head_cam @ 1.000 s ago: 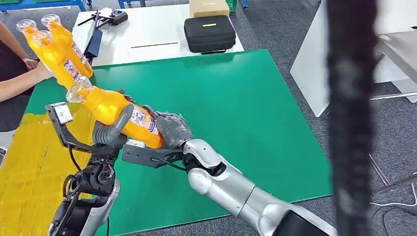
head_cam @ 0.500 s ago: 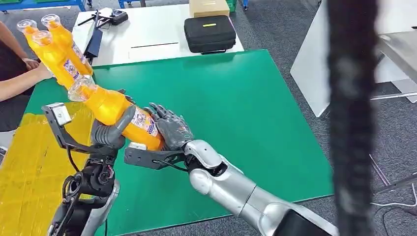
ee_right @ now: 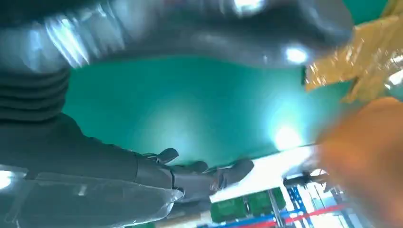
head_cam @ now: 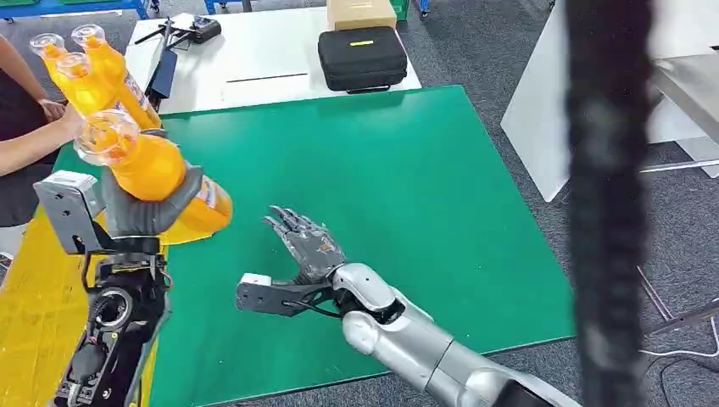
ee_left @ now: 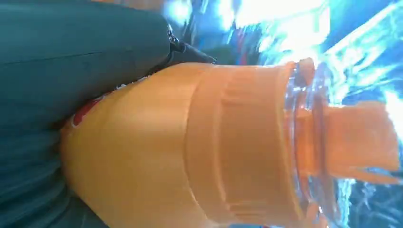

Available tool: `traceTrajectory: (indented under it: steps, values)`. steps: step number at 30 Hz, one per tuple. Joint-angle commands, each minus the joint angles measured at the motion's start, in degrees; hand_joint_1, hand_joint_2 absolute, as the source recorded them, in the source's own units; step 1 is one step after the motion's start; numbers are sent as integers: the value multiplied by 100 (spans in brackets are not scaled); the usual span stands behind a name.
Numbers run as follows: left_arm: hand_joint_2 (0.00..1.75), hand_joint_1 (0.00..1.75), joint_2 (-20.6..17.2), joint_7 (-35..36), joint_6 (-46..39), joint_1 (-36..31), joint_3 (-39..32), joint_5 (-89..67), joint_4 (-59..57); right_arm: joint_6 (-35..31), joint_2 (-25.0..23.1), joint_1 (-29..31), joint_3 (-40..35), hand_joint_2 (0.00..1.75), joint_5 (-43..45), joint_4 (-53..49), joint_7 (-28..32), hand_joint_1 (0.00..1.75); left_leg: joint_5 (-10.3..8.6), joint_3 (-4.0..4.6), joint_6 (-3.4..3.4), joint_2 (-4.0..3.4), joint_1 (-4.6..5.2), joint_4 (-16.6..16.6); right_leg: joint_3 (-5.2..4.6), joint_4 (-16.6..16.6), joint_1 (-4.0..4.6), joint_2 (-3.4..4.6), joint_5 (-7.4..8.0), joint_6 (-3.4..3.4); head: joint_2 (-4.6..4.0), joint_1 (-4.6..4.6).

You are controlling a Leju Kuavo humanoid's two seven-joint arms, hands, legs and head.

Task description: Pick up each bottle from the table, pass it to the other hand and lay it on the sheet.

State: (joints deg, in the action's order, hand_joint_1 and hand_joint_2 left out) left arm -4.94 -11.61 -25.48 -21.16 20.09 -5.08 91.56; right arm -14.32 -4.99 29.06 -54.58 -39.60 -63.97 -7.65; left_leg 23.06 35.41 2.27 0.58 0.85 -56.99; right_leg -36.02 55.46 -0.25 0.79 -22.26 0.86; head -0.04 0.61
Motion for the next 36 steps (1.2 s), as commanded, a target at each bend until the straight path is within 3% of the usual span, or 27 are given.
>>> traceTrajectory:
  steps: [1, 5, 10, 13, 20, 21, 27, 28, 29, 36]
  values:
    - [175, 175, -692, 522, -481, -888, -586, -3141, -2310, 181, 384, -160, 159, 0, 1, -492, 212, 0, 13, -38, -23, 1, -9, -1, 41, 0, 9, -11, -13, -5, 0, 0]
    - [175, 175, -1061, 800, -802, -1611, -130, -4947, -4296, 62, 419, -392, 257, 0, 109, -905, 214, 0, 4, -34, -21, 12, -5, 3, 35, 0, 5, -20, -11, -4, 0, 0]
    - [175, 175, -1086, 984, -678, -1736, 378, -5858, -5313, -5, 531, -404, 348, 0, 345, -1195, 285, 0, 3, -39, -24, 5, -8, 1, 40, 3, 7, -15, -14, -5, 0, 4]
    - [175, 175, -830, 936, -277, -1842, 732, -6068, -6087, -109, 432, -284, 470, 0, 566, -956, 384, 0, 0, -42, -19, 12, -4, 5, 43, 0, 3, -21, -15, -2, 0, -2]
    - [175, 175, -708, 940, -58, -1884, 949, -6174, -6392, -161, 401, -216, 516, 0, 677, -812, 471, 0, -6, -26, -14, 8, 0, 5, 26, 1, -1, -11, -6, -2, 0, -2]
    - [175, 175, -547, 708, 452, -1907, 1248, -6048, -6776, -242, 482, -227, 592, 0, 891, -806, 552, 0, 4, -42, -19, 11, -4, -1, 46, 3, 4, -19, -16, -1, 0, -2]
    - [175, 175, -479, 602, 804, -1855, 1338, -5815, -6884, -263, 536, -327, 622, 0, 948, -883, 570, 0, 7, -32, -23, 10, -7, -7, 39, 5, 8, -18, -16, -5, 0, 0]
    - [175, 35, -471, 588, 834, -1850, 1342, -5785, -6885, -266, 539, -334, 631, 0, 955, -879, 568, 0, 1, -29, -20, 9, -4, -1, 33, 2, 4, -14, -10, -4, 0, -2]
    - [0, 0, -436, 631, 1002, -1852, 1289, -5613, -6903, -276, 549, -354, 664, 0, 973, -867, 561, 0, 2, -36, -22, 10, -4, 0, 41, 1, 4, -16, -11, -4, 0, 0]
    - [0, 0, -548, 682, 1063, -1765, 1207, -5193, -6659, -408, 602, -483, 924, 0, 1118, -878, 552, 0, 2, -37, -20, 1, -4, 2, 41, -1, 3, -8, -8, -2, 0, -2]
